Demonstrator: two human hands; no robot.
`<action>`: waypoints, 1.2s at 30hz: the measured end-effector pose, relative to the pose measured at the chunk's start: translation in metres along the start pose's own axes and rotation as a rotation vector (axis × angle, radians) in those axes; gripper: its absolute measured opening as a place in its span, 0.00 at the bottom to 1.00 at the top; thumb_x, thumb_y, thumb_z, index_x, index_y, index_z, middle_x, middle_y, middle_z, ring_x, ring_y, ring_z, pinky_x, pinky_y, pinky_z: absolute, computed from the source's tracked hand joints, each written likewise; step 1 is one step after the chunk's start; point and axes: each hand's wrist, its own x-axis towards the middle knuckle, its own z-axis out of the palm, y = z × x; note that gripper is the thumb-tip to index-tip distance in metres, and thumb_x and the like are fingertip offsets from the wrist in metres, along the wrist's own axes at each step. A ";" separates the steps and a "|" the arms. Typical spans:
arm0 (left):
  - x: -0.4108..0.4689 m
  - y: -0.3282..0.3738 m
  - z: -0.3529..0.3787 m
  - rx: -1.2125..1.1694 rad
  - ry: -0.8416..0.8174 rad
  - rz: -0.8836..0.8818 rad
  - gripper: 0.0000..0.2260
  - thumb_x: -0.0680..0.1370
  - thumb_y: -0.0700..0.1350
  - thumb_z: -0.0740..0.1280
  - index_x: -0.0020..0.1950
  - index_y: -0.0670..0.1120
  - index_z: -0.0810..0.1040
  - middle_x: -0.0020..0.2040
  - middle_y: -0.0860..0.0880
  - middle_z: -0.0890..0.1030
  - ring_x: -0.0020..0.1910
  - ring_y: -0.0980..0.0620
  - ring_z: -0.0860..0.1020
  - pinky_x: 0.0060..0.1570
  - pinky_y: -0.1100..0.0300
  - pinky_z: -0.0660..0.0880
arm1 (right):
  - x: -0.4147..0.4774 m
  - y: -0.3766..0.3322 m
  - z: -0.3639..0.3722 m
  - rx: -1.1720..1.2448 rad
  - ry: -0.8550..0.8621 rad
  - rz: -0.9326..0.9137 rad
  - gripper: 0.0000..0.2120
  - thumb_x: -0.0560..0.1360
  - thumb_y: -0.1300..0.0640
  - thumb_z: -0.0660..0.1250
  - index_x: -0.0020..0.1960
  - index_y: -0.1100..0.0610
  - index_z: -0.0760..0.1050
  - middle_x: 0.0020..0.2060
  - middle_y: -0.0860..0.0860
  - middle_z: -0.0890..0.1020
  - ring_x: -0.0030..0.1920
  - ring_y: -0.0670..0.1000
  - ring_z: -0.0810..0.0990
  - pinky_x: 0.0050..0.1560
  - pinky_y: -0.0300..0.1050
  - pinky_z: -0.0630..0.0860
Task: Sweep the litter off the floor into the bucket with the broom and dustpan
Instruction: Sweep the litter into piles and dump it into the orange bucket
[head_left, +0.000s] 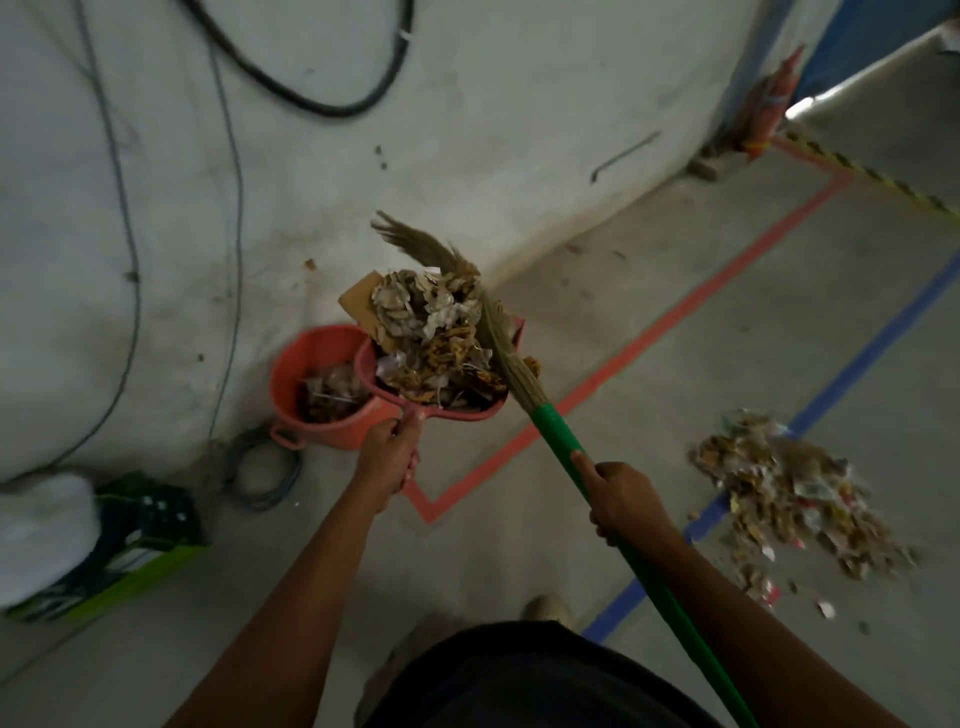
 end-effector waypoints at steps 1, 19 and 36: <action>0.001 -0.002 -0.006 -0.011 0.028 -0.008 0.21 0.83 0.58 0.63 0.52 0.38 0.76 0.26 0.49 0.71 0.20 0.54 0.67 0.20 0.63 0.63 | 0.007 -0.009 -0.001 -0.022 -0.021 -0.023 0.26 0.82 0.37 0.55 0.51 0.59 0.78 0.33 0.56 0.81 0.26 0.52 0.79 0.25 0.40 0.75; 0.102 -0.063 -0.144 -0.184 0.307 -0.170 0.26 0.79 0.66 0.64 0.29 0.50 0.68 0.27 0.41 0.70 0.22 0.50 0.66 0.24 0.61 0.63 | 0.129 -0.195 0.102 -0.309 -0.226 -0.205 0.30 0.82 0.36 0.54 0.47 0.62 0.77 0.34 0.58 0.82 0.28 0.54 0.80 0.28 0.44 0.78; 0.352 -0.174 -0.217 -0.244 0.242 -0.606 0.20 0.80 0.58 0.63 0.34 0.46 0.69 0.25 0.44 0.71 0.21 0.48 0.67 0.25 0.60 0.61 | 0.342 -0.301 0.270 -0.436 -0.329 -0.018 0.30 0.81 0.34 0.55 0.40 0.59 0.77 0.36 0.60 0.84 0.30 0.57 0.81 0.37 0.52 0.84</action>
